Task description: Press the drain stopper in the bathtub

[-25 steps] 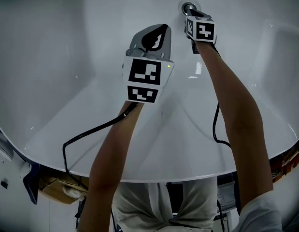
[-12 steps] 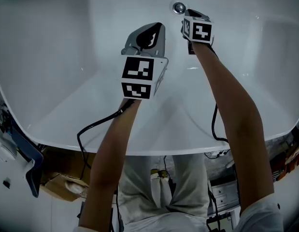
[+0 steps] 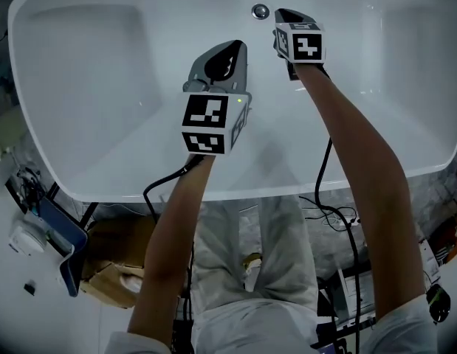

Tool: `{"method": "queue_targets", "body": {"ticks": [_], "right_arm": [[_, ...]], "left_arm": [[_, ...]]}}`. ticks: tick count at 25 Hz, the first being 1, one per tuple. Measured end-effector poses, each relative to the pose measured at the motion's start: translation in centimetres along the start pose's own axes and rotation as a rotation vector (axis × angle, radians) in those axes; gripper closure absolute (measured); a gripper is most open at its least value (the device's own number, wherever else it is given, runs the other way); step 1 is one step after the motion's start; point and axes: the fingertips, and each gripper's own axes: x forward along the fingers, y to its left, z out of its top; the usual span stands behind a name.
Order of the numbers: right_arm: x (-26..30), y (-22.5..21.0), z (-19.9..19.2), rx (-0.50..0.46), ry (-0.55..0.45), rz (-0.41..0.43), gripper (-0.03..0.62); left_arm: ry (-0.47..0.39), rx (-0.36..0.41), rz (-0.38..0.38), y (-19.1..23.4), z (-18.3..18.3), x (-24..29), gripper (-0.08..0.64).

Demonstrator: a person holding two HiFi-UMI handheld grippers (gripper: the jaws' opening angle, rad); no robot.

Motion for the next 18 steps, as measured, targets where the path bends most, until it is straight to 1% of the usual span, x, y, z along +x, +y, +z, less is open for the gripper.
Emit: {"method": "queue_targets", "body": {"ticks": [2, 6, 8, 12, 16, 18], "right_arm": [[-2.2, 0.5, 0.6, 0.012, -0.02, 0.012, 0.589], [-6.9, 1.8, 1.7, -0.023, -0.035, 0.044, 0.589], [-9.5, 2.2, 2.6, -0.02, -0.039, 0.053, 0.589], [-15.9, 3.0, 5.5, 0.055, -0.079, 0.067, 0.589], [-21.4, 3.8, 9.7, 0.177, -0.166, 0.085, 0.589], [-23.3, 4.3, 11.5, 0.191, -0.199, 0.1, 0.589]], "left_arm": [[-0.002, 0.002, -0.001, -0.8, 0.8, -1.0, 0.558], [-0.009, 0.007, -0.015, -3.0, 3.1, -3.6, 0.558], [-0.016, 0.017, -0.02, -4.3, 4.7, -5.3, 0.558], [-0.029, 0.008, -0.015, -6.8, 8.3, -9.3, 0.558], [-0.042, 0.003, -0.009, -8.3, 11.4, -13.0, 0.558], [-0.047, 0.018, -0.014, -9.1, 12.8, -14.2, 0.558]]}}
